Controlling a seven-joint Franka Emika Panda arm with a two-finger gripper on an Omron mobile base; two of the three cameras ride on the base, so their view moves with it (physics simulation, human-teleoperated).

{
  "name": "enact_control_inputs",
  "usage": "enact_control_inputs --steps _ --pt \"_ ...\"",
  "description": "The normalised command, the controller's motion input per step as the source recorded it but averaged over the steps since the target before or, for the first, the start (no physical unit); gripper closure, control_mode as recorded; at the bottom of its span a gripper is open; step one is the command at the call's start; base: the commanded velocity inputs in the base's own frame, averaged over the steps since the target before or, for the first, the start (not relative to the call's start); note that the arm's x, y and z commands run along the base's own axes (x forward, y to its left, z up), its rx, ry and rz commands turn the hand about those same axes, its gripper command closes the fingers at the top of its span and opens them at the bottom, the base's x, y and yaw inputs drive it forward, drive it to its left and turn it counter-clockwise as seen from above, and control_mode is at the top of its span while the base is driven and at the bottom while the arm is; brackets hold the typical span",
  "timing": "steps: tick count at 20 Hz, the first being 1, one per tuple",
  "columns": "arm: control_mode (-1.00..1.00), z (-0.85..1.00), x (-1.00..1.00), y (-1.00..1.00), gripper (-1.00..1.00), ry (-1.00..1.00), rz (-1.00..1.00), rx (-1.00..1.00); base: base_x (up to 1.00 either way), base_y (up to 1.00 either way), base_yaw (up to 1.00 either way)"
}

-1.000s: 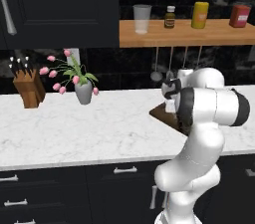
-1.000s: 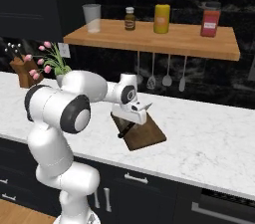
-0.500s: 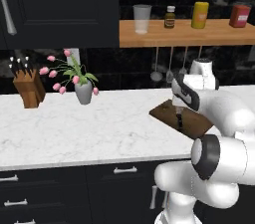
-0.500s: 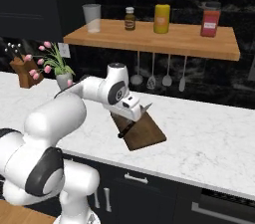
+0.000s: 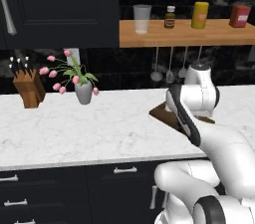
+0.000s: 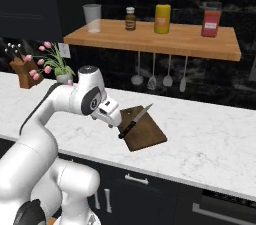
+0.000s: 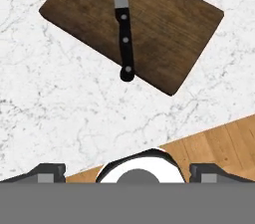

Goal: Pick up the knife from the drawer and place it on the cutting board. Then place the meat from the plate to the cutting board.

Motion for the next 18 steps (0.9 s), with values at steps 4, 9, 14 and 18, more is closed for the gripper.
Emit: enact_control_inputs --steps 4,9,14,18 --pt "-1.0 0.0 0.01 0.43 -1.0 0.0 -0.06 -0.04 0.0 0.0 0.0" --pt "-1.0 0.02 -0.09 0.09 -1.0 -0.05 -0.15 0.0 0.0 0.0 0.0" --pt "1.0 0.0 0.0 0.0 -1.0 0.0 0.0 0.0 -0.66 -0.49 -0.24" --pt "1.0 0.0 0.0 0.0 -1.0 0.0 0.0 0.0 -0.65 -0.98 -0.37"
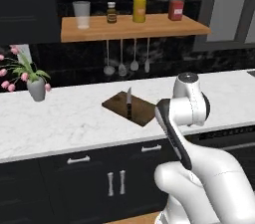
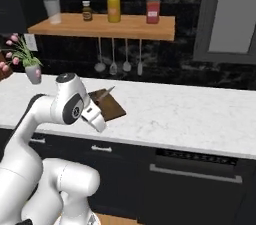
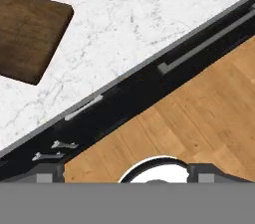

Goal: Pick up the knife from the drawer and place it on the cutting board. Then place the meat from the plate to the cutting board.

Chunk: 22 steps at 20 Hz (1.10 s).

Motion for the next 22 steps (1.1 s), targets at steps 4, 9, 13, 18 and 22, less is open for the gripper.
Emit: enact_control_inputs --steps 4,9,13,18,22 --pt "1.0 0.0 0.0 0.0 -1.0 0.0 0.0 0.0 -0.14 -1.0 -0.32" --pt "1.0 0.0 0.0 0.0 -1.0 0.0 0.0 0.0 0.06 -1.0 -0.21" --pt "1.0 0.0 0.0 0.0 -1.0 0.0 0.0 0.0 0.31 -1.0 -0.16" --pt "1.0 0.0 0.0 0.0 -1.0 0.0 0.0 0.0 0.39 -1.0 -0.14" --pt "1.0 0.0 0.0 0.0 -1.0 0.0 0.0 0.0 0.51 -1.0 -0.13"
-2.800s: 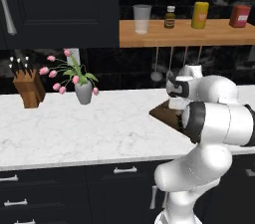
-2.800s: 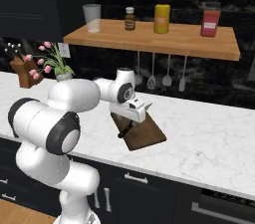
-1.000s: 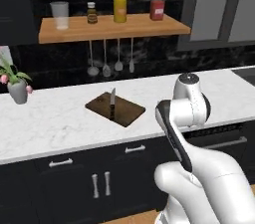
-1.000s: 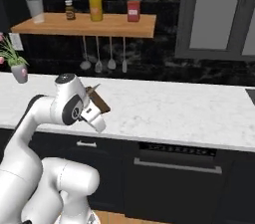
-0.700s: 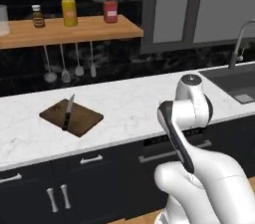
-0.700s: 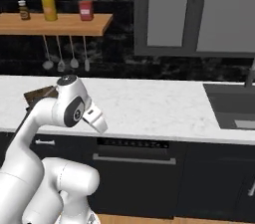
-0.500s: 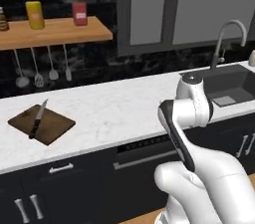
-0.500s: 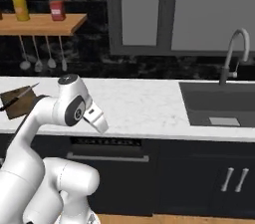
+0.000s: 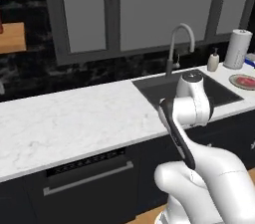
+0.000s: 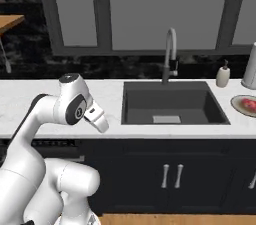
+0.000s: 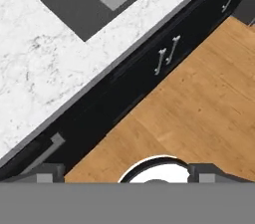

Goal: Pick up the knife from the drawer and place it on the cutting board. Then place the meat from the plate to the cutting board.

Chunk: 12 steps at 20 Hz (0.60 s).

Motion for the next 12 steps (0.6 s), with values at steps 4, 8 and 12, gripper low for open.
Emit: enact_control_inputs --steps 4,8,12 --pt "1.0 0.0 0.0 0.0 -1.0 0.0 0.0 0.0 0.58 -1.0 -0.11" --pt "1.0 0.0 0.0 0.0 -1.0 0.0 0.0 0.0 0.67 -1.0 -0.05" --pt "1.0 0.0 0.0 0.0 -1.0 0.0 0.0 0.0 0.74 -1.0 0.06"
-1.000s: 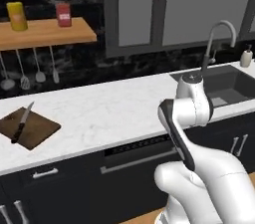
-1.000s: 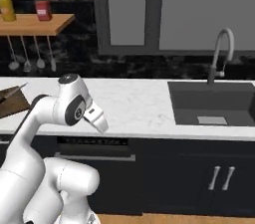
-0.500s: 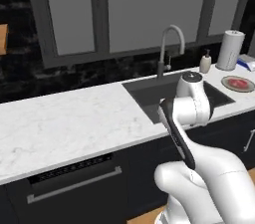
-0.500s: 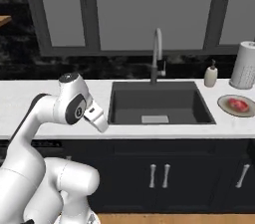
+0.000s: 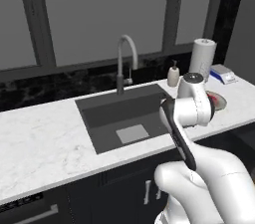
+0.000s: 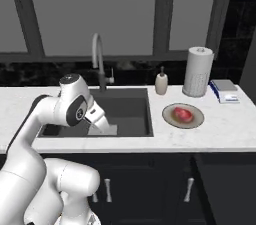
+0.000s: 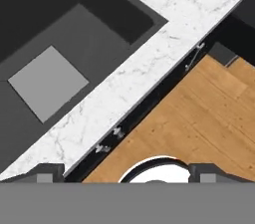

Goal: Pick up the knife from the drawer and place it on the cutting board. Then place the meat from the plate to the cutting board.

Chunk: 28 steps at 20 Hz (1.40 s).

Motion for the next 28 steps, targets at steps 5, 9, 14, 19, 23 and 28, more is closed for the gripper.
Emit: enact_control_inputs --steps 5,9,14,19,23,28 --pt "1.0 0.0 0.0 0.0 -1.0 0.0 0.0 0.0 0.57 -1.0 0.21" --pt "1.0 0.0 0.0 0.0 -1.0 0.0 0.0 0.0 0.39 -0.99 0.2" --pt "-1.0 -0.11 0.53 -0.03 -1.0 0.06 0.07 0.0 0.14 -0.18 0.03" --pt "-1.0 -0.02 1.0 -0.35 -1.0 0.15 0.33 0.0 0.0 0.0 0.0" --pt "-1.0 -0.01 1.0 -0.4 -1.0 0.15 0.32 -0.02 0.0 0.0 0.0" --pt "-1.0 -0.52 0.84 -0.19 -1.0 0.27 0.22 -0.06 0.0 0.0 0.0"
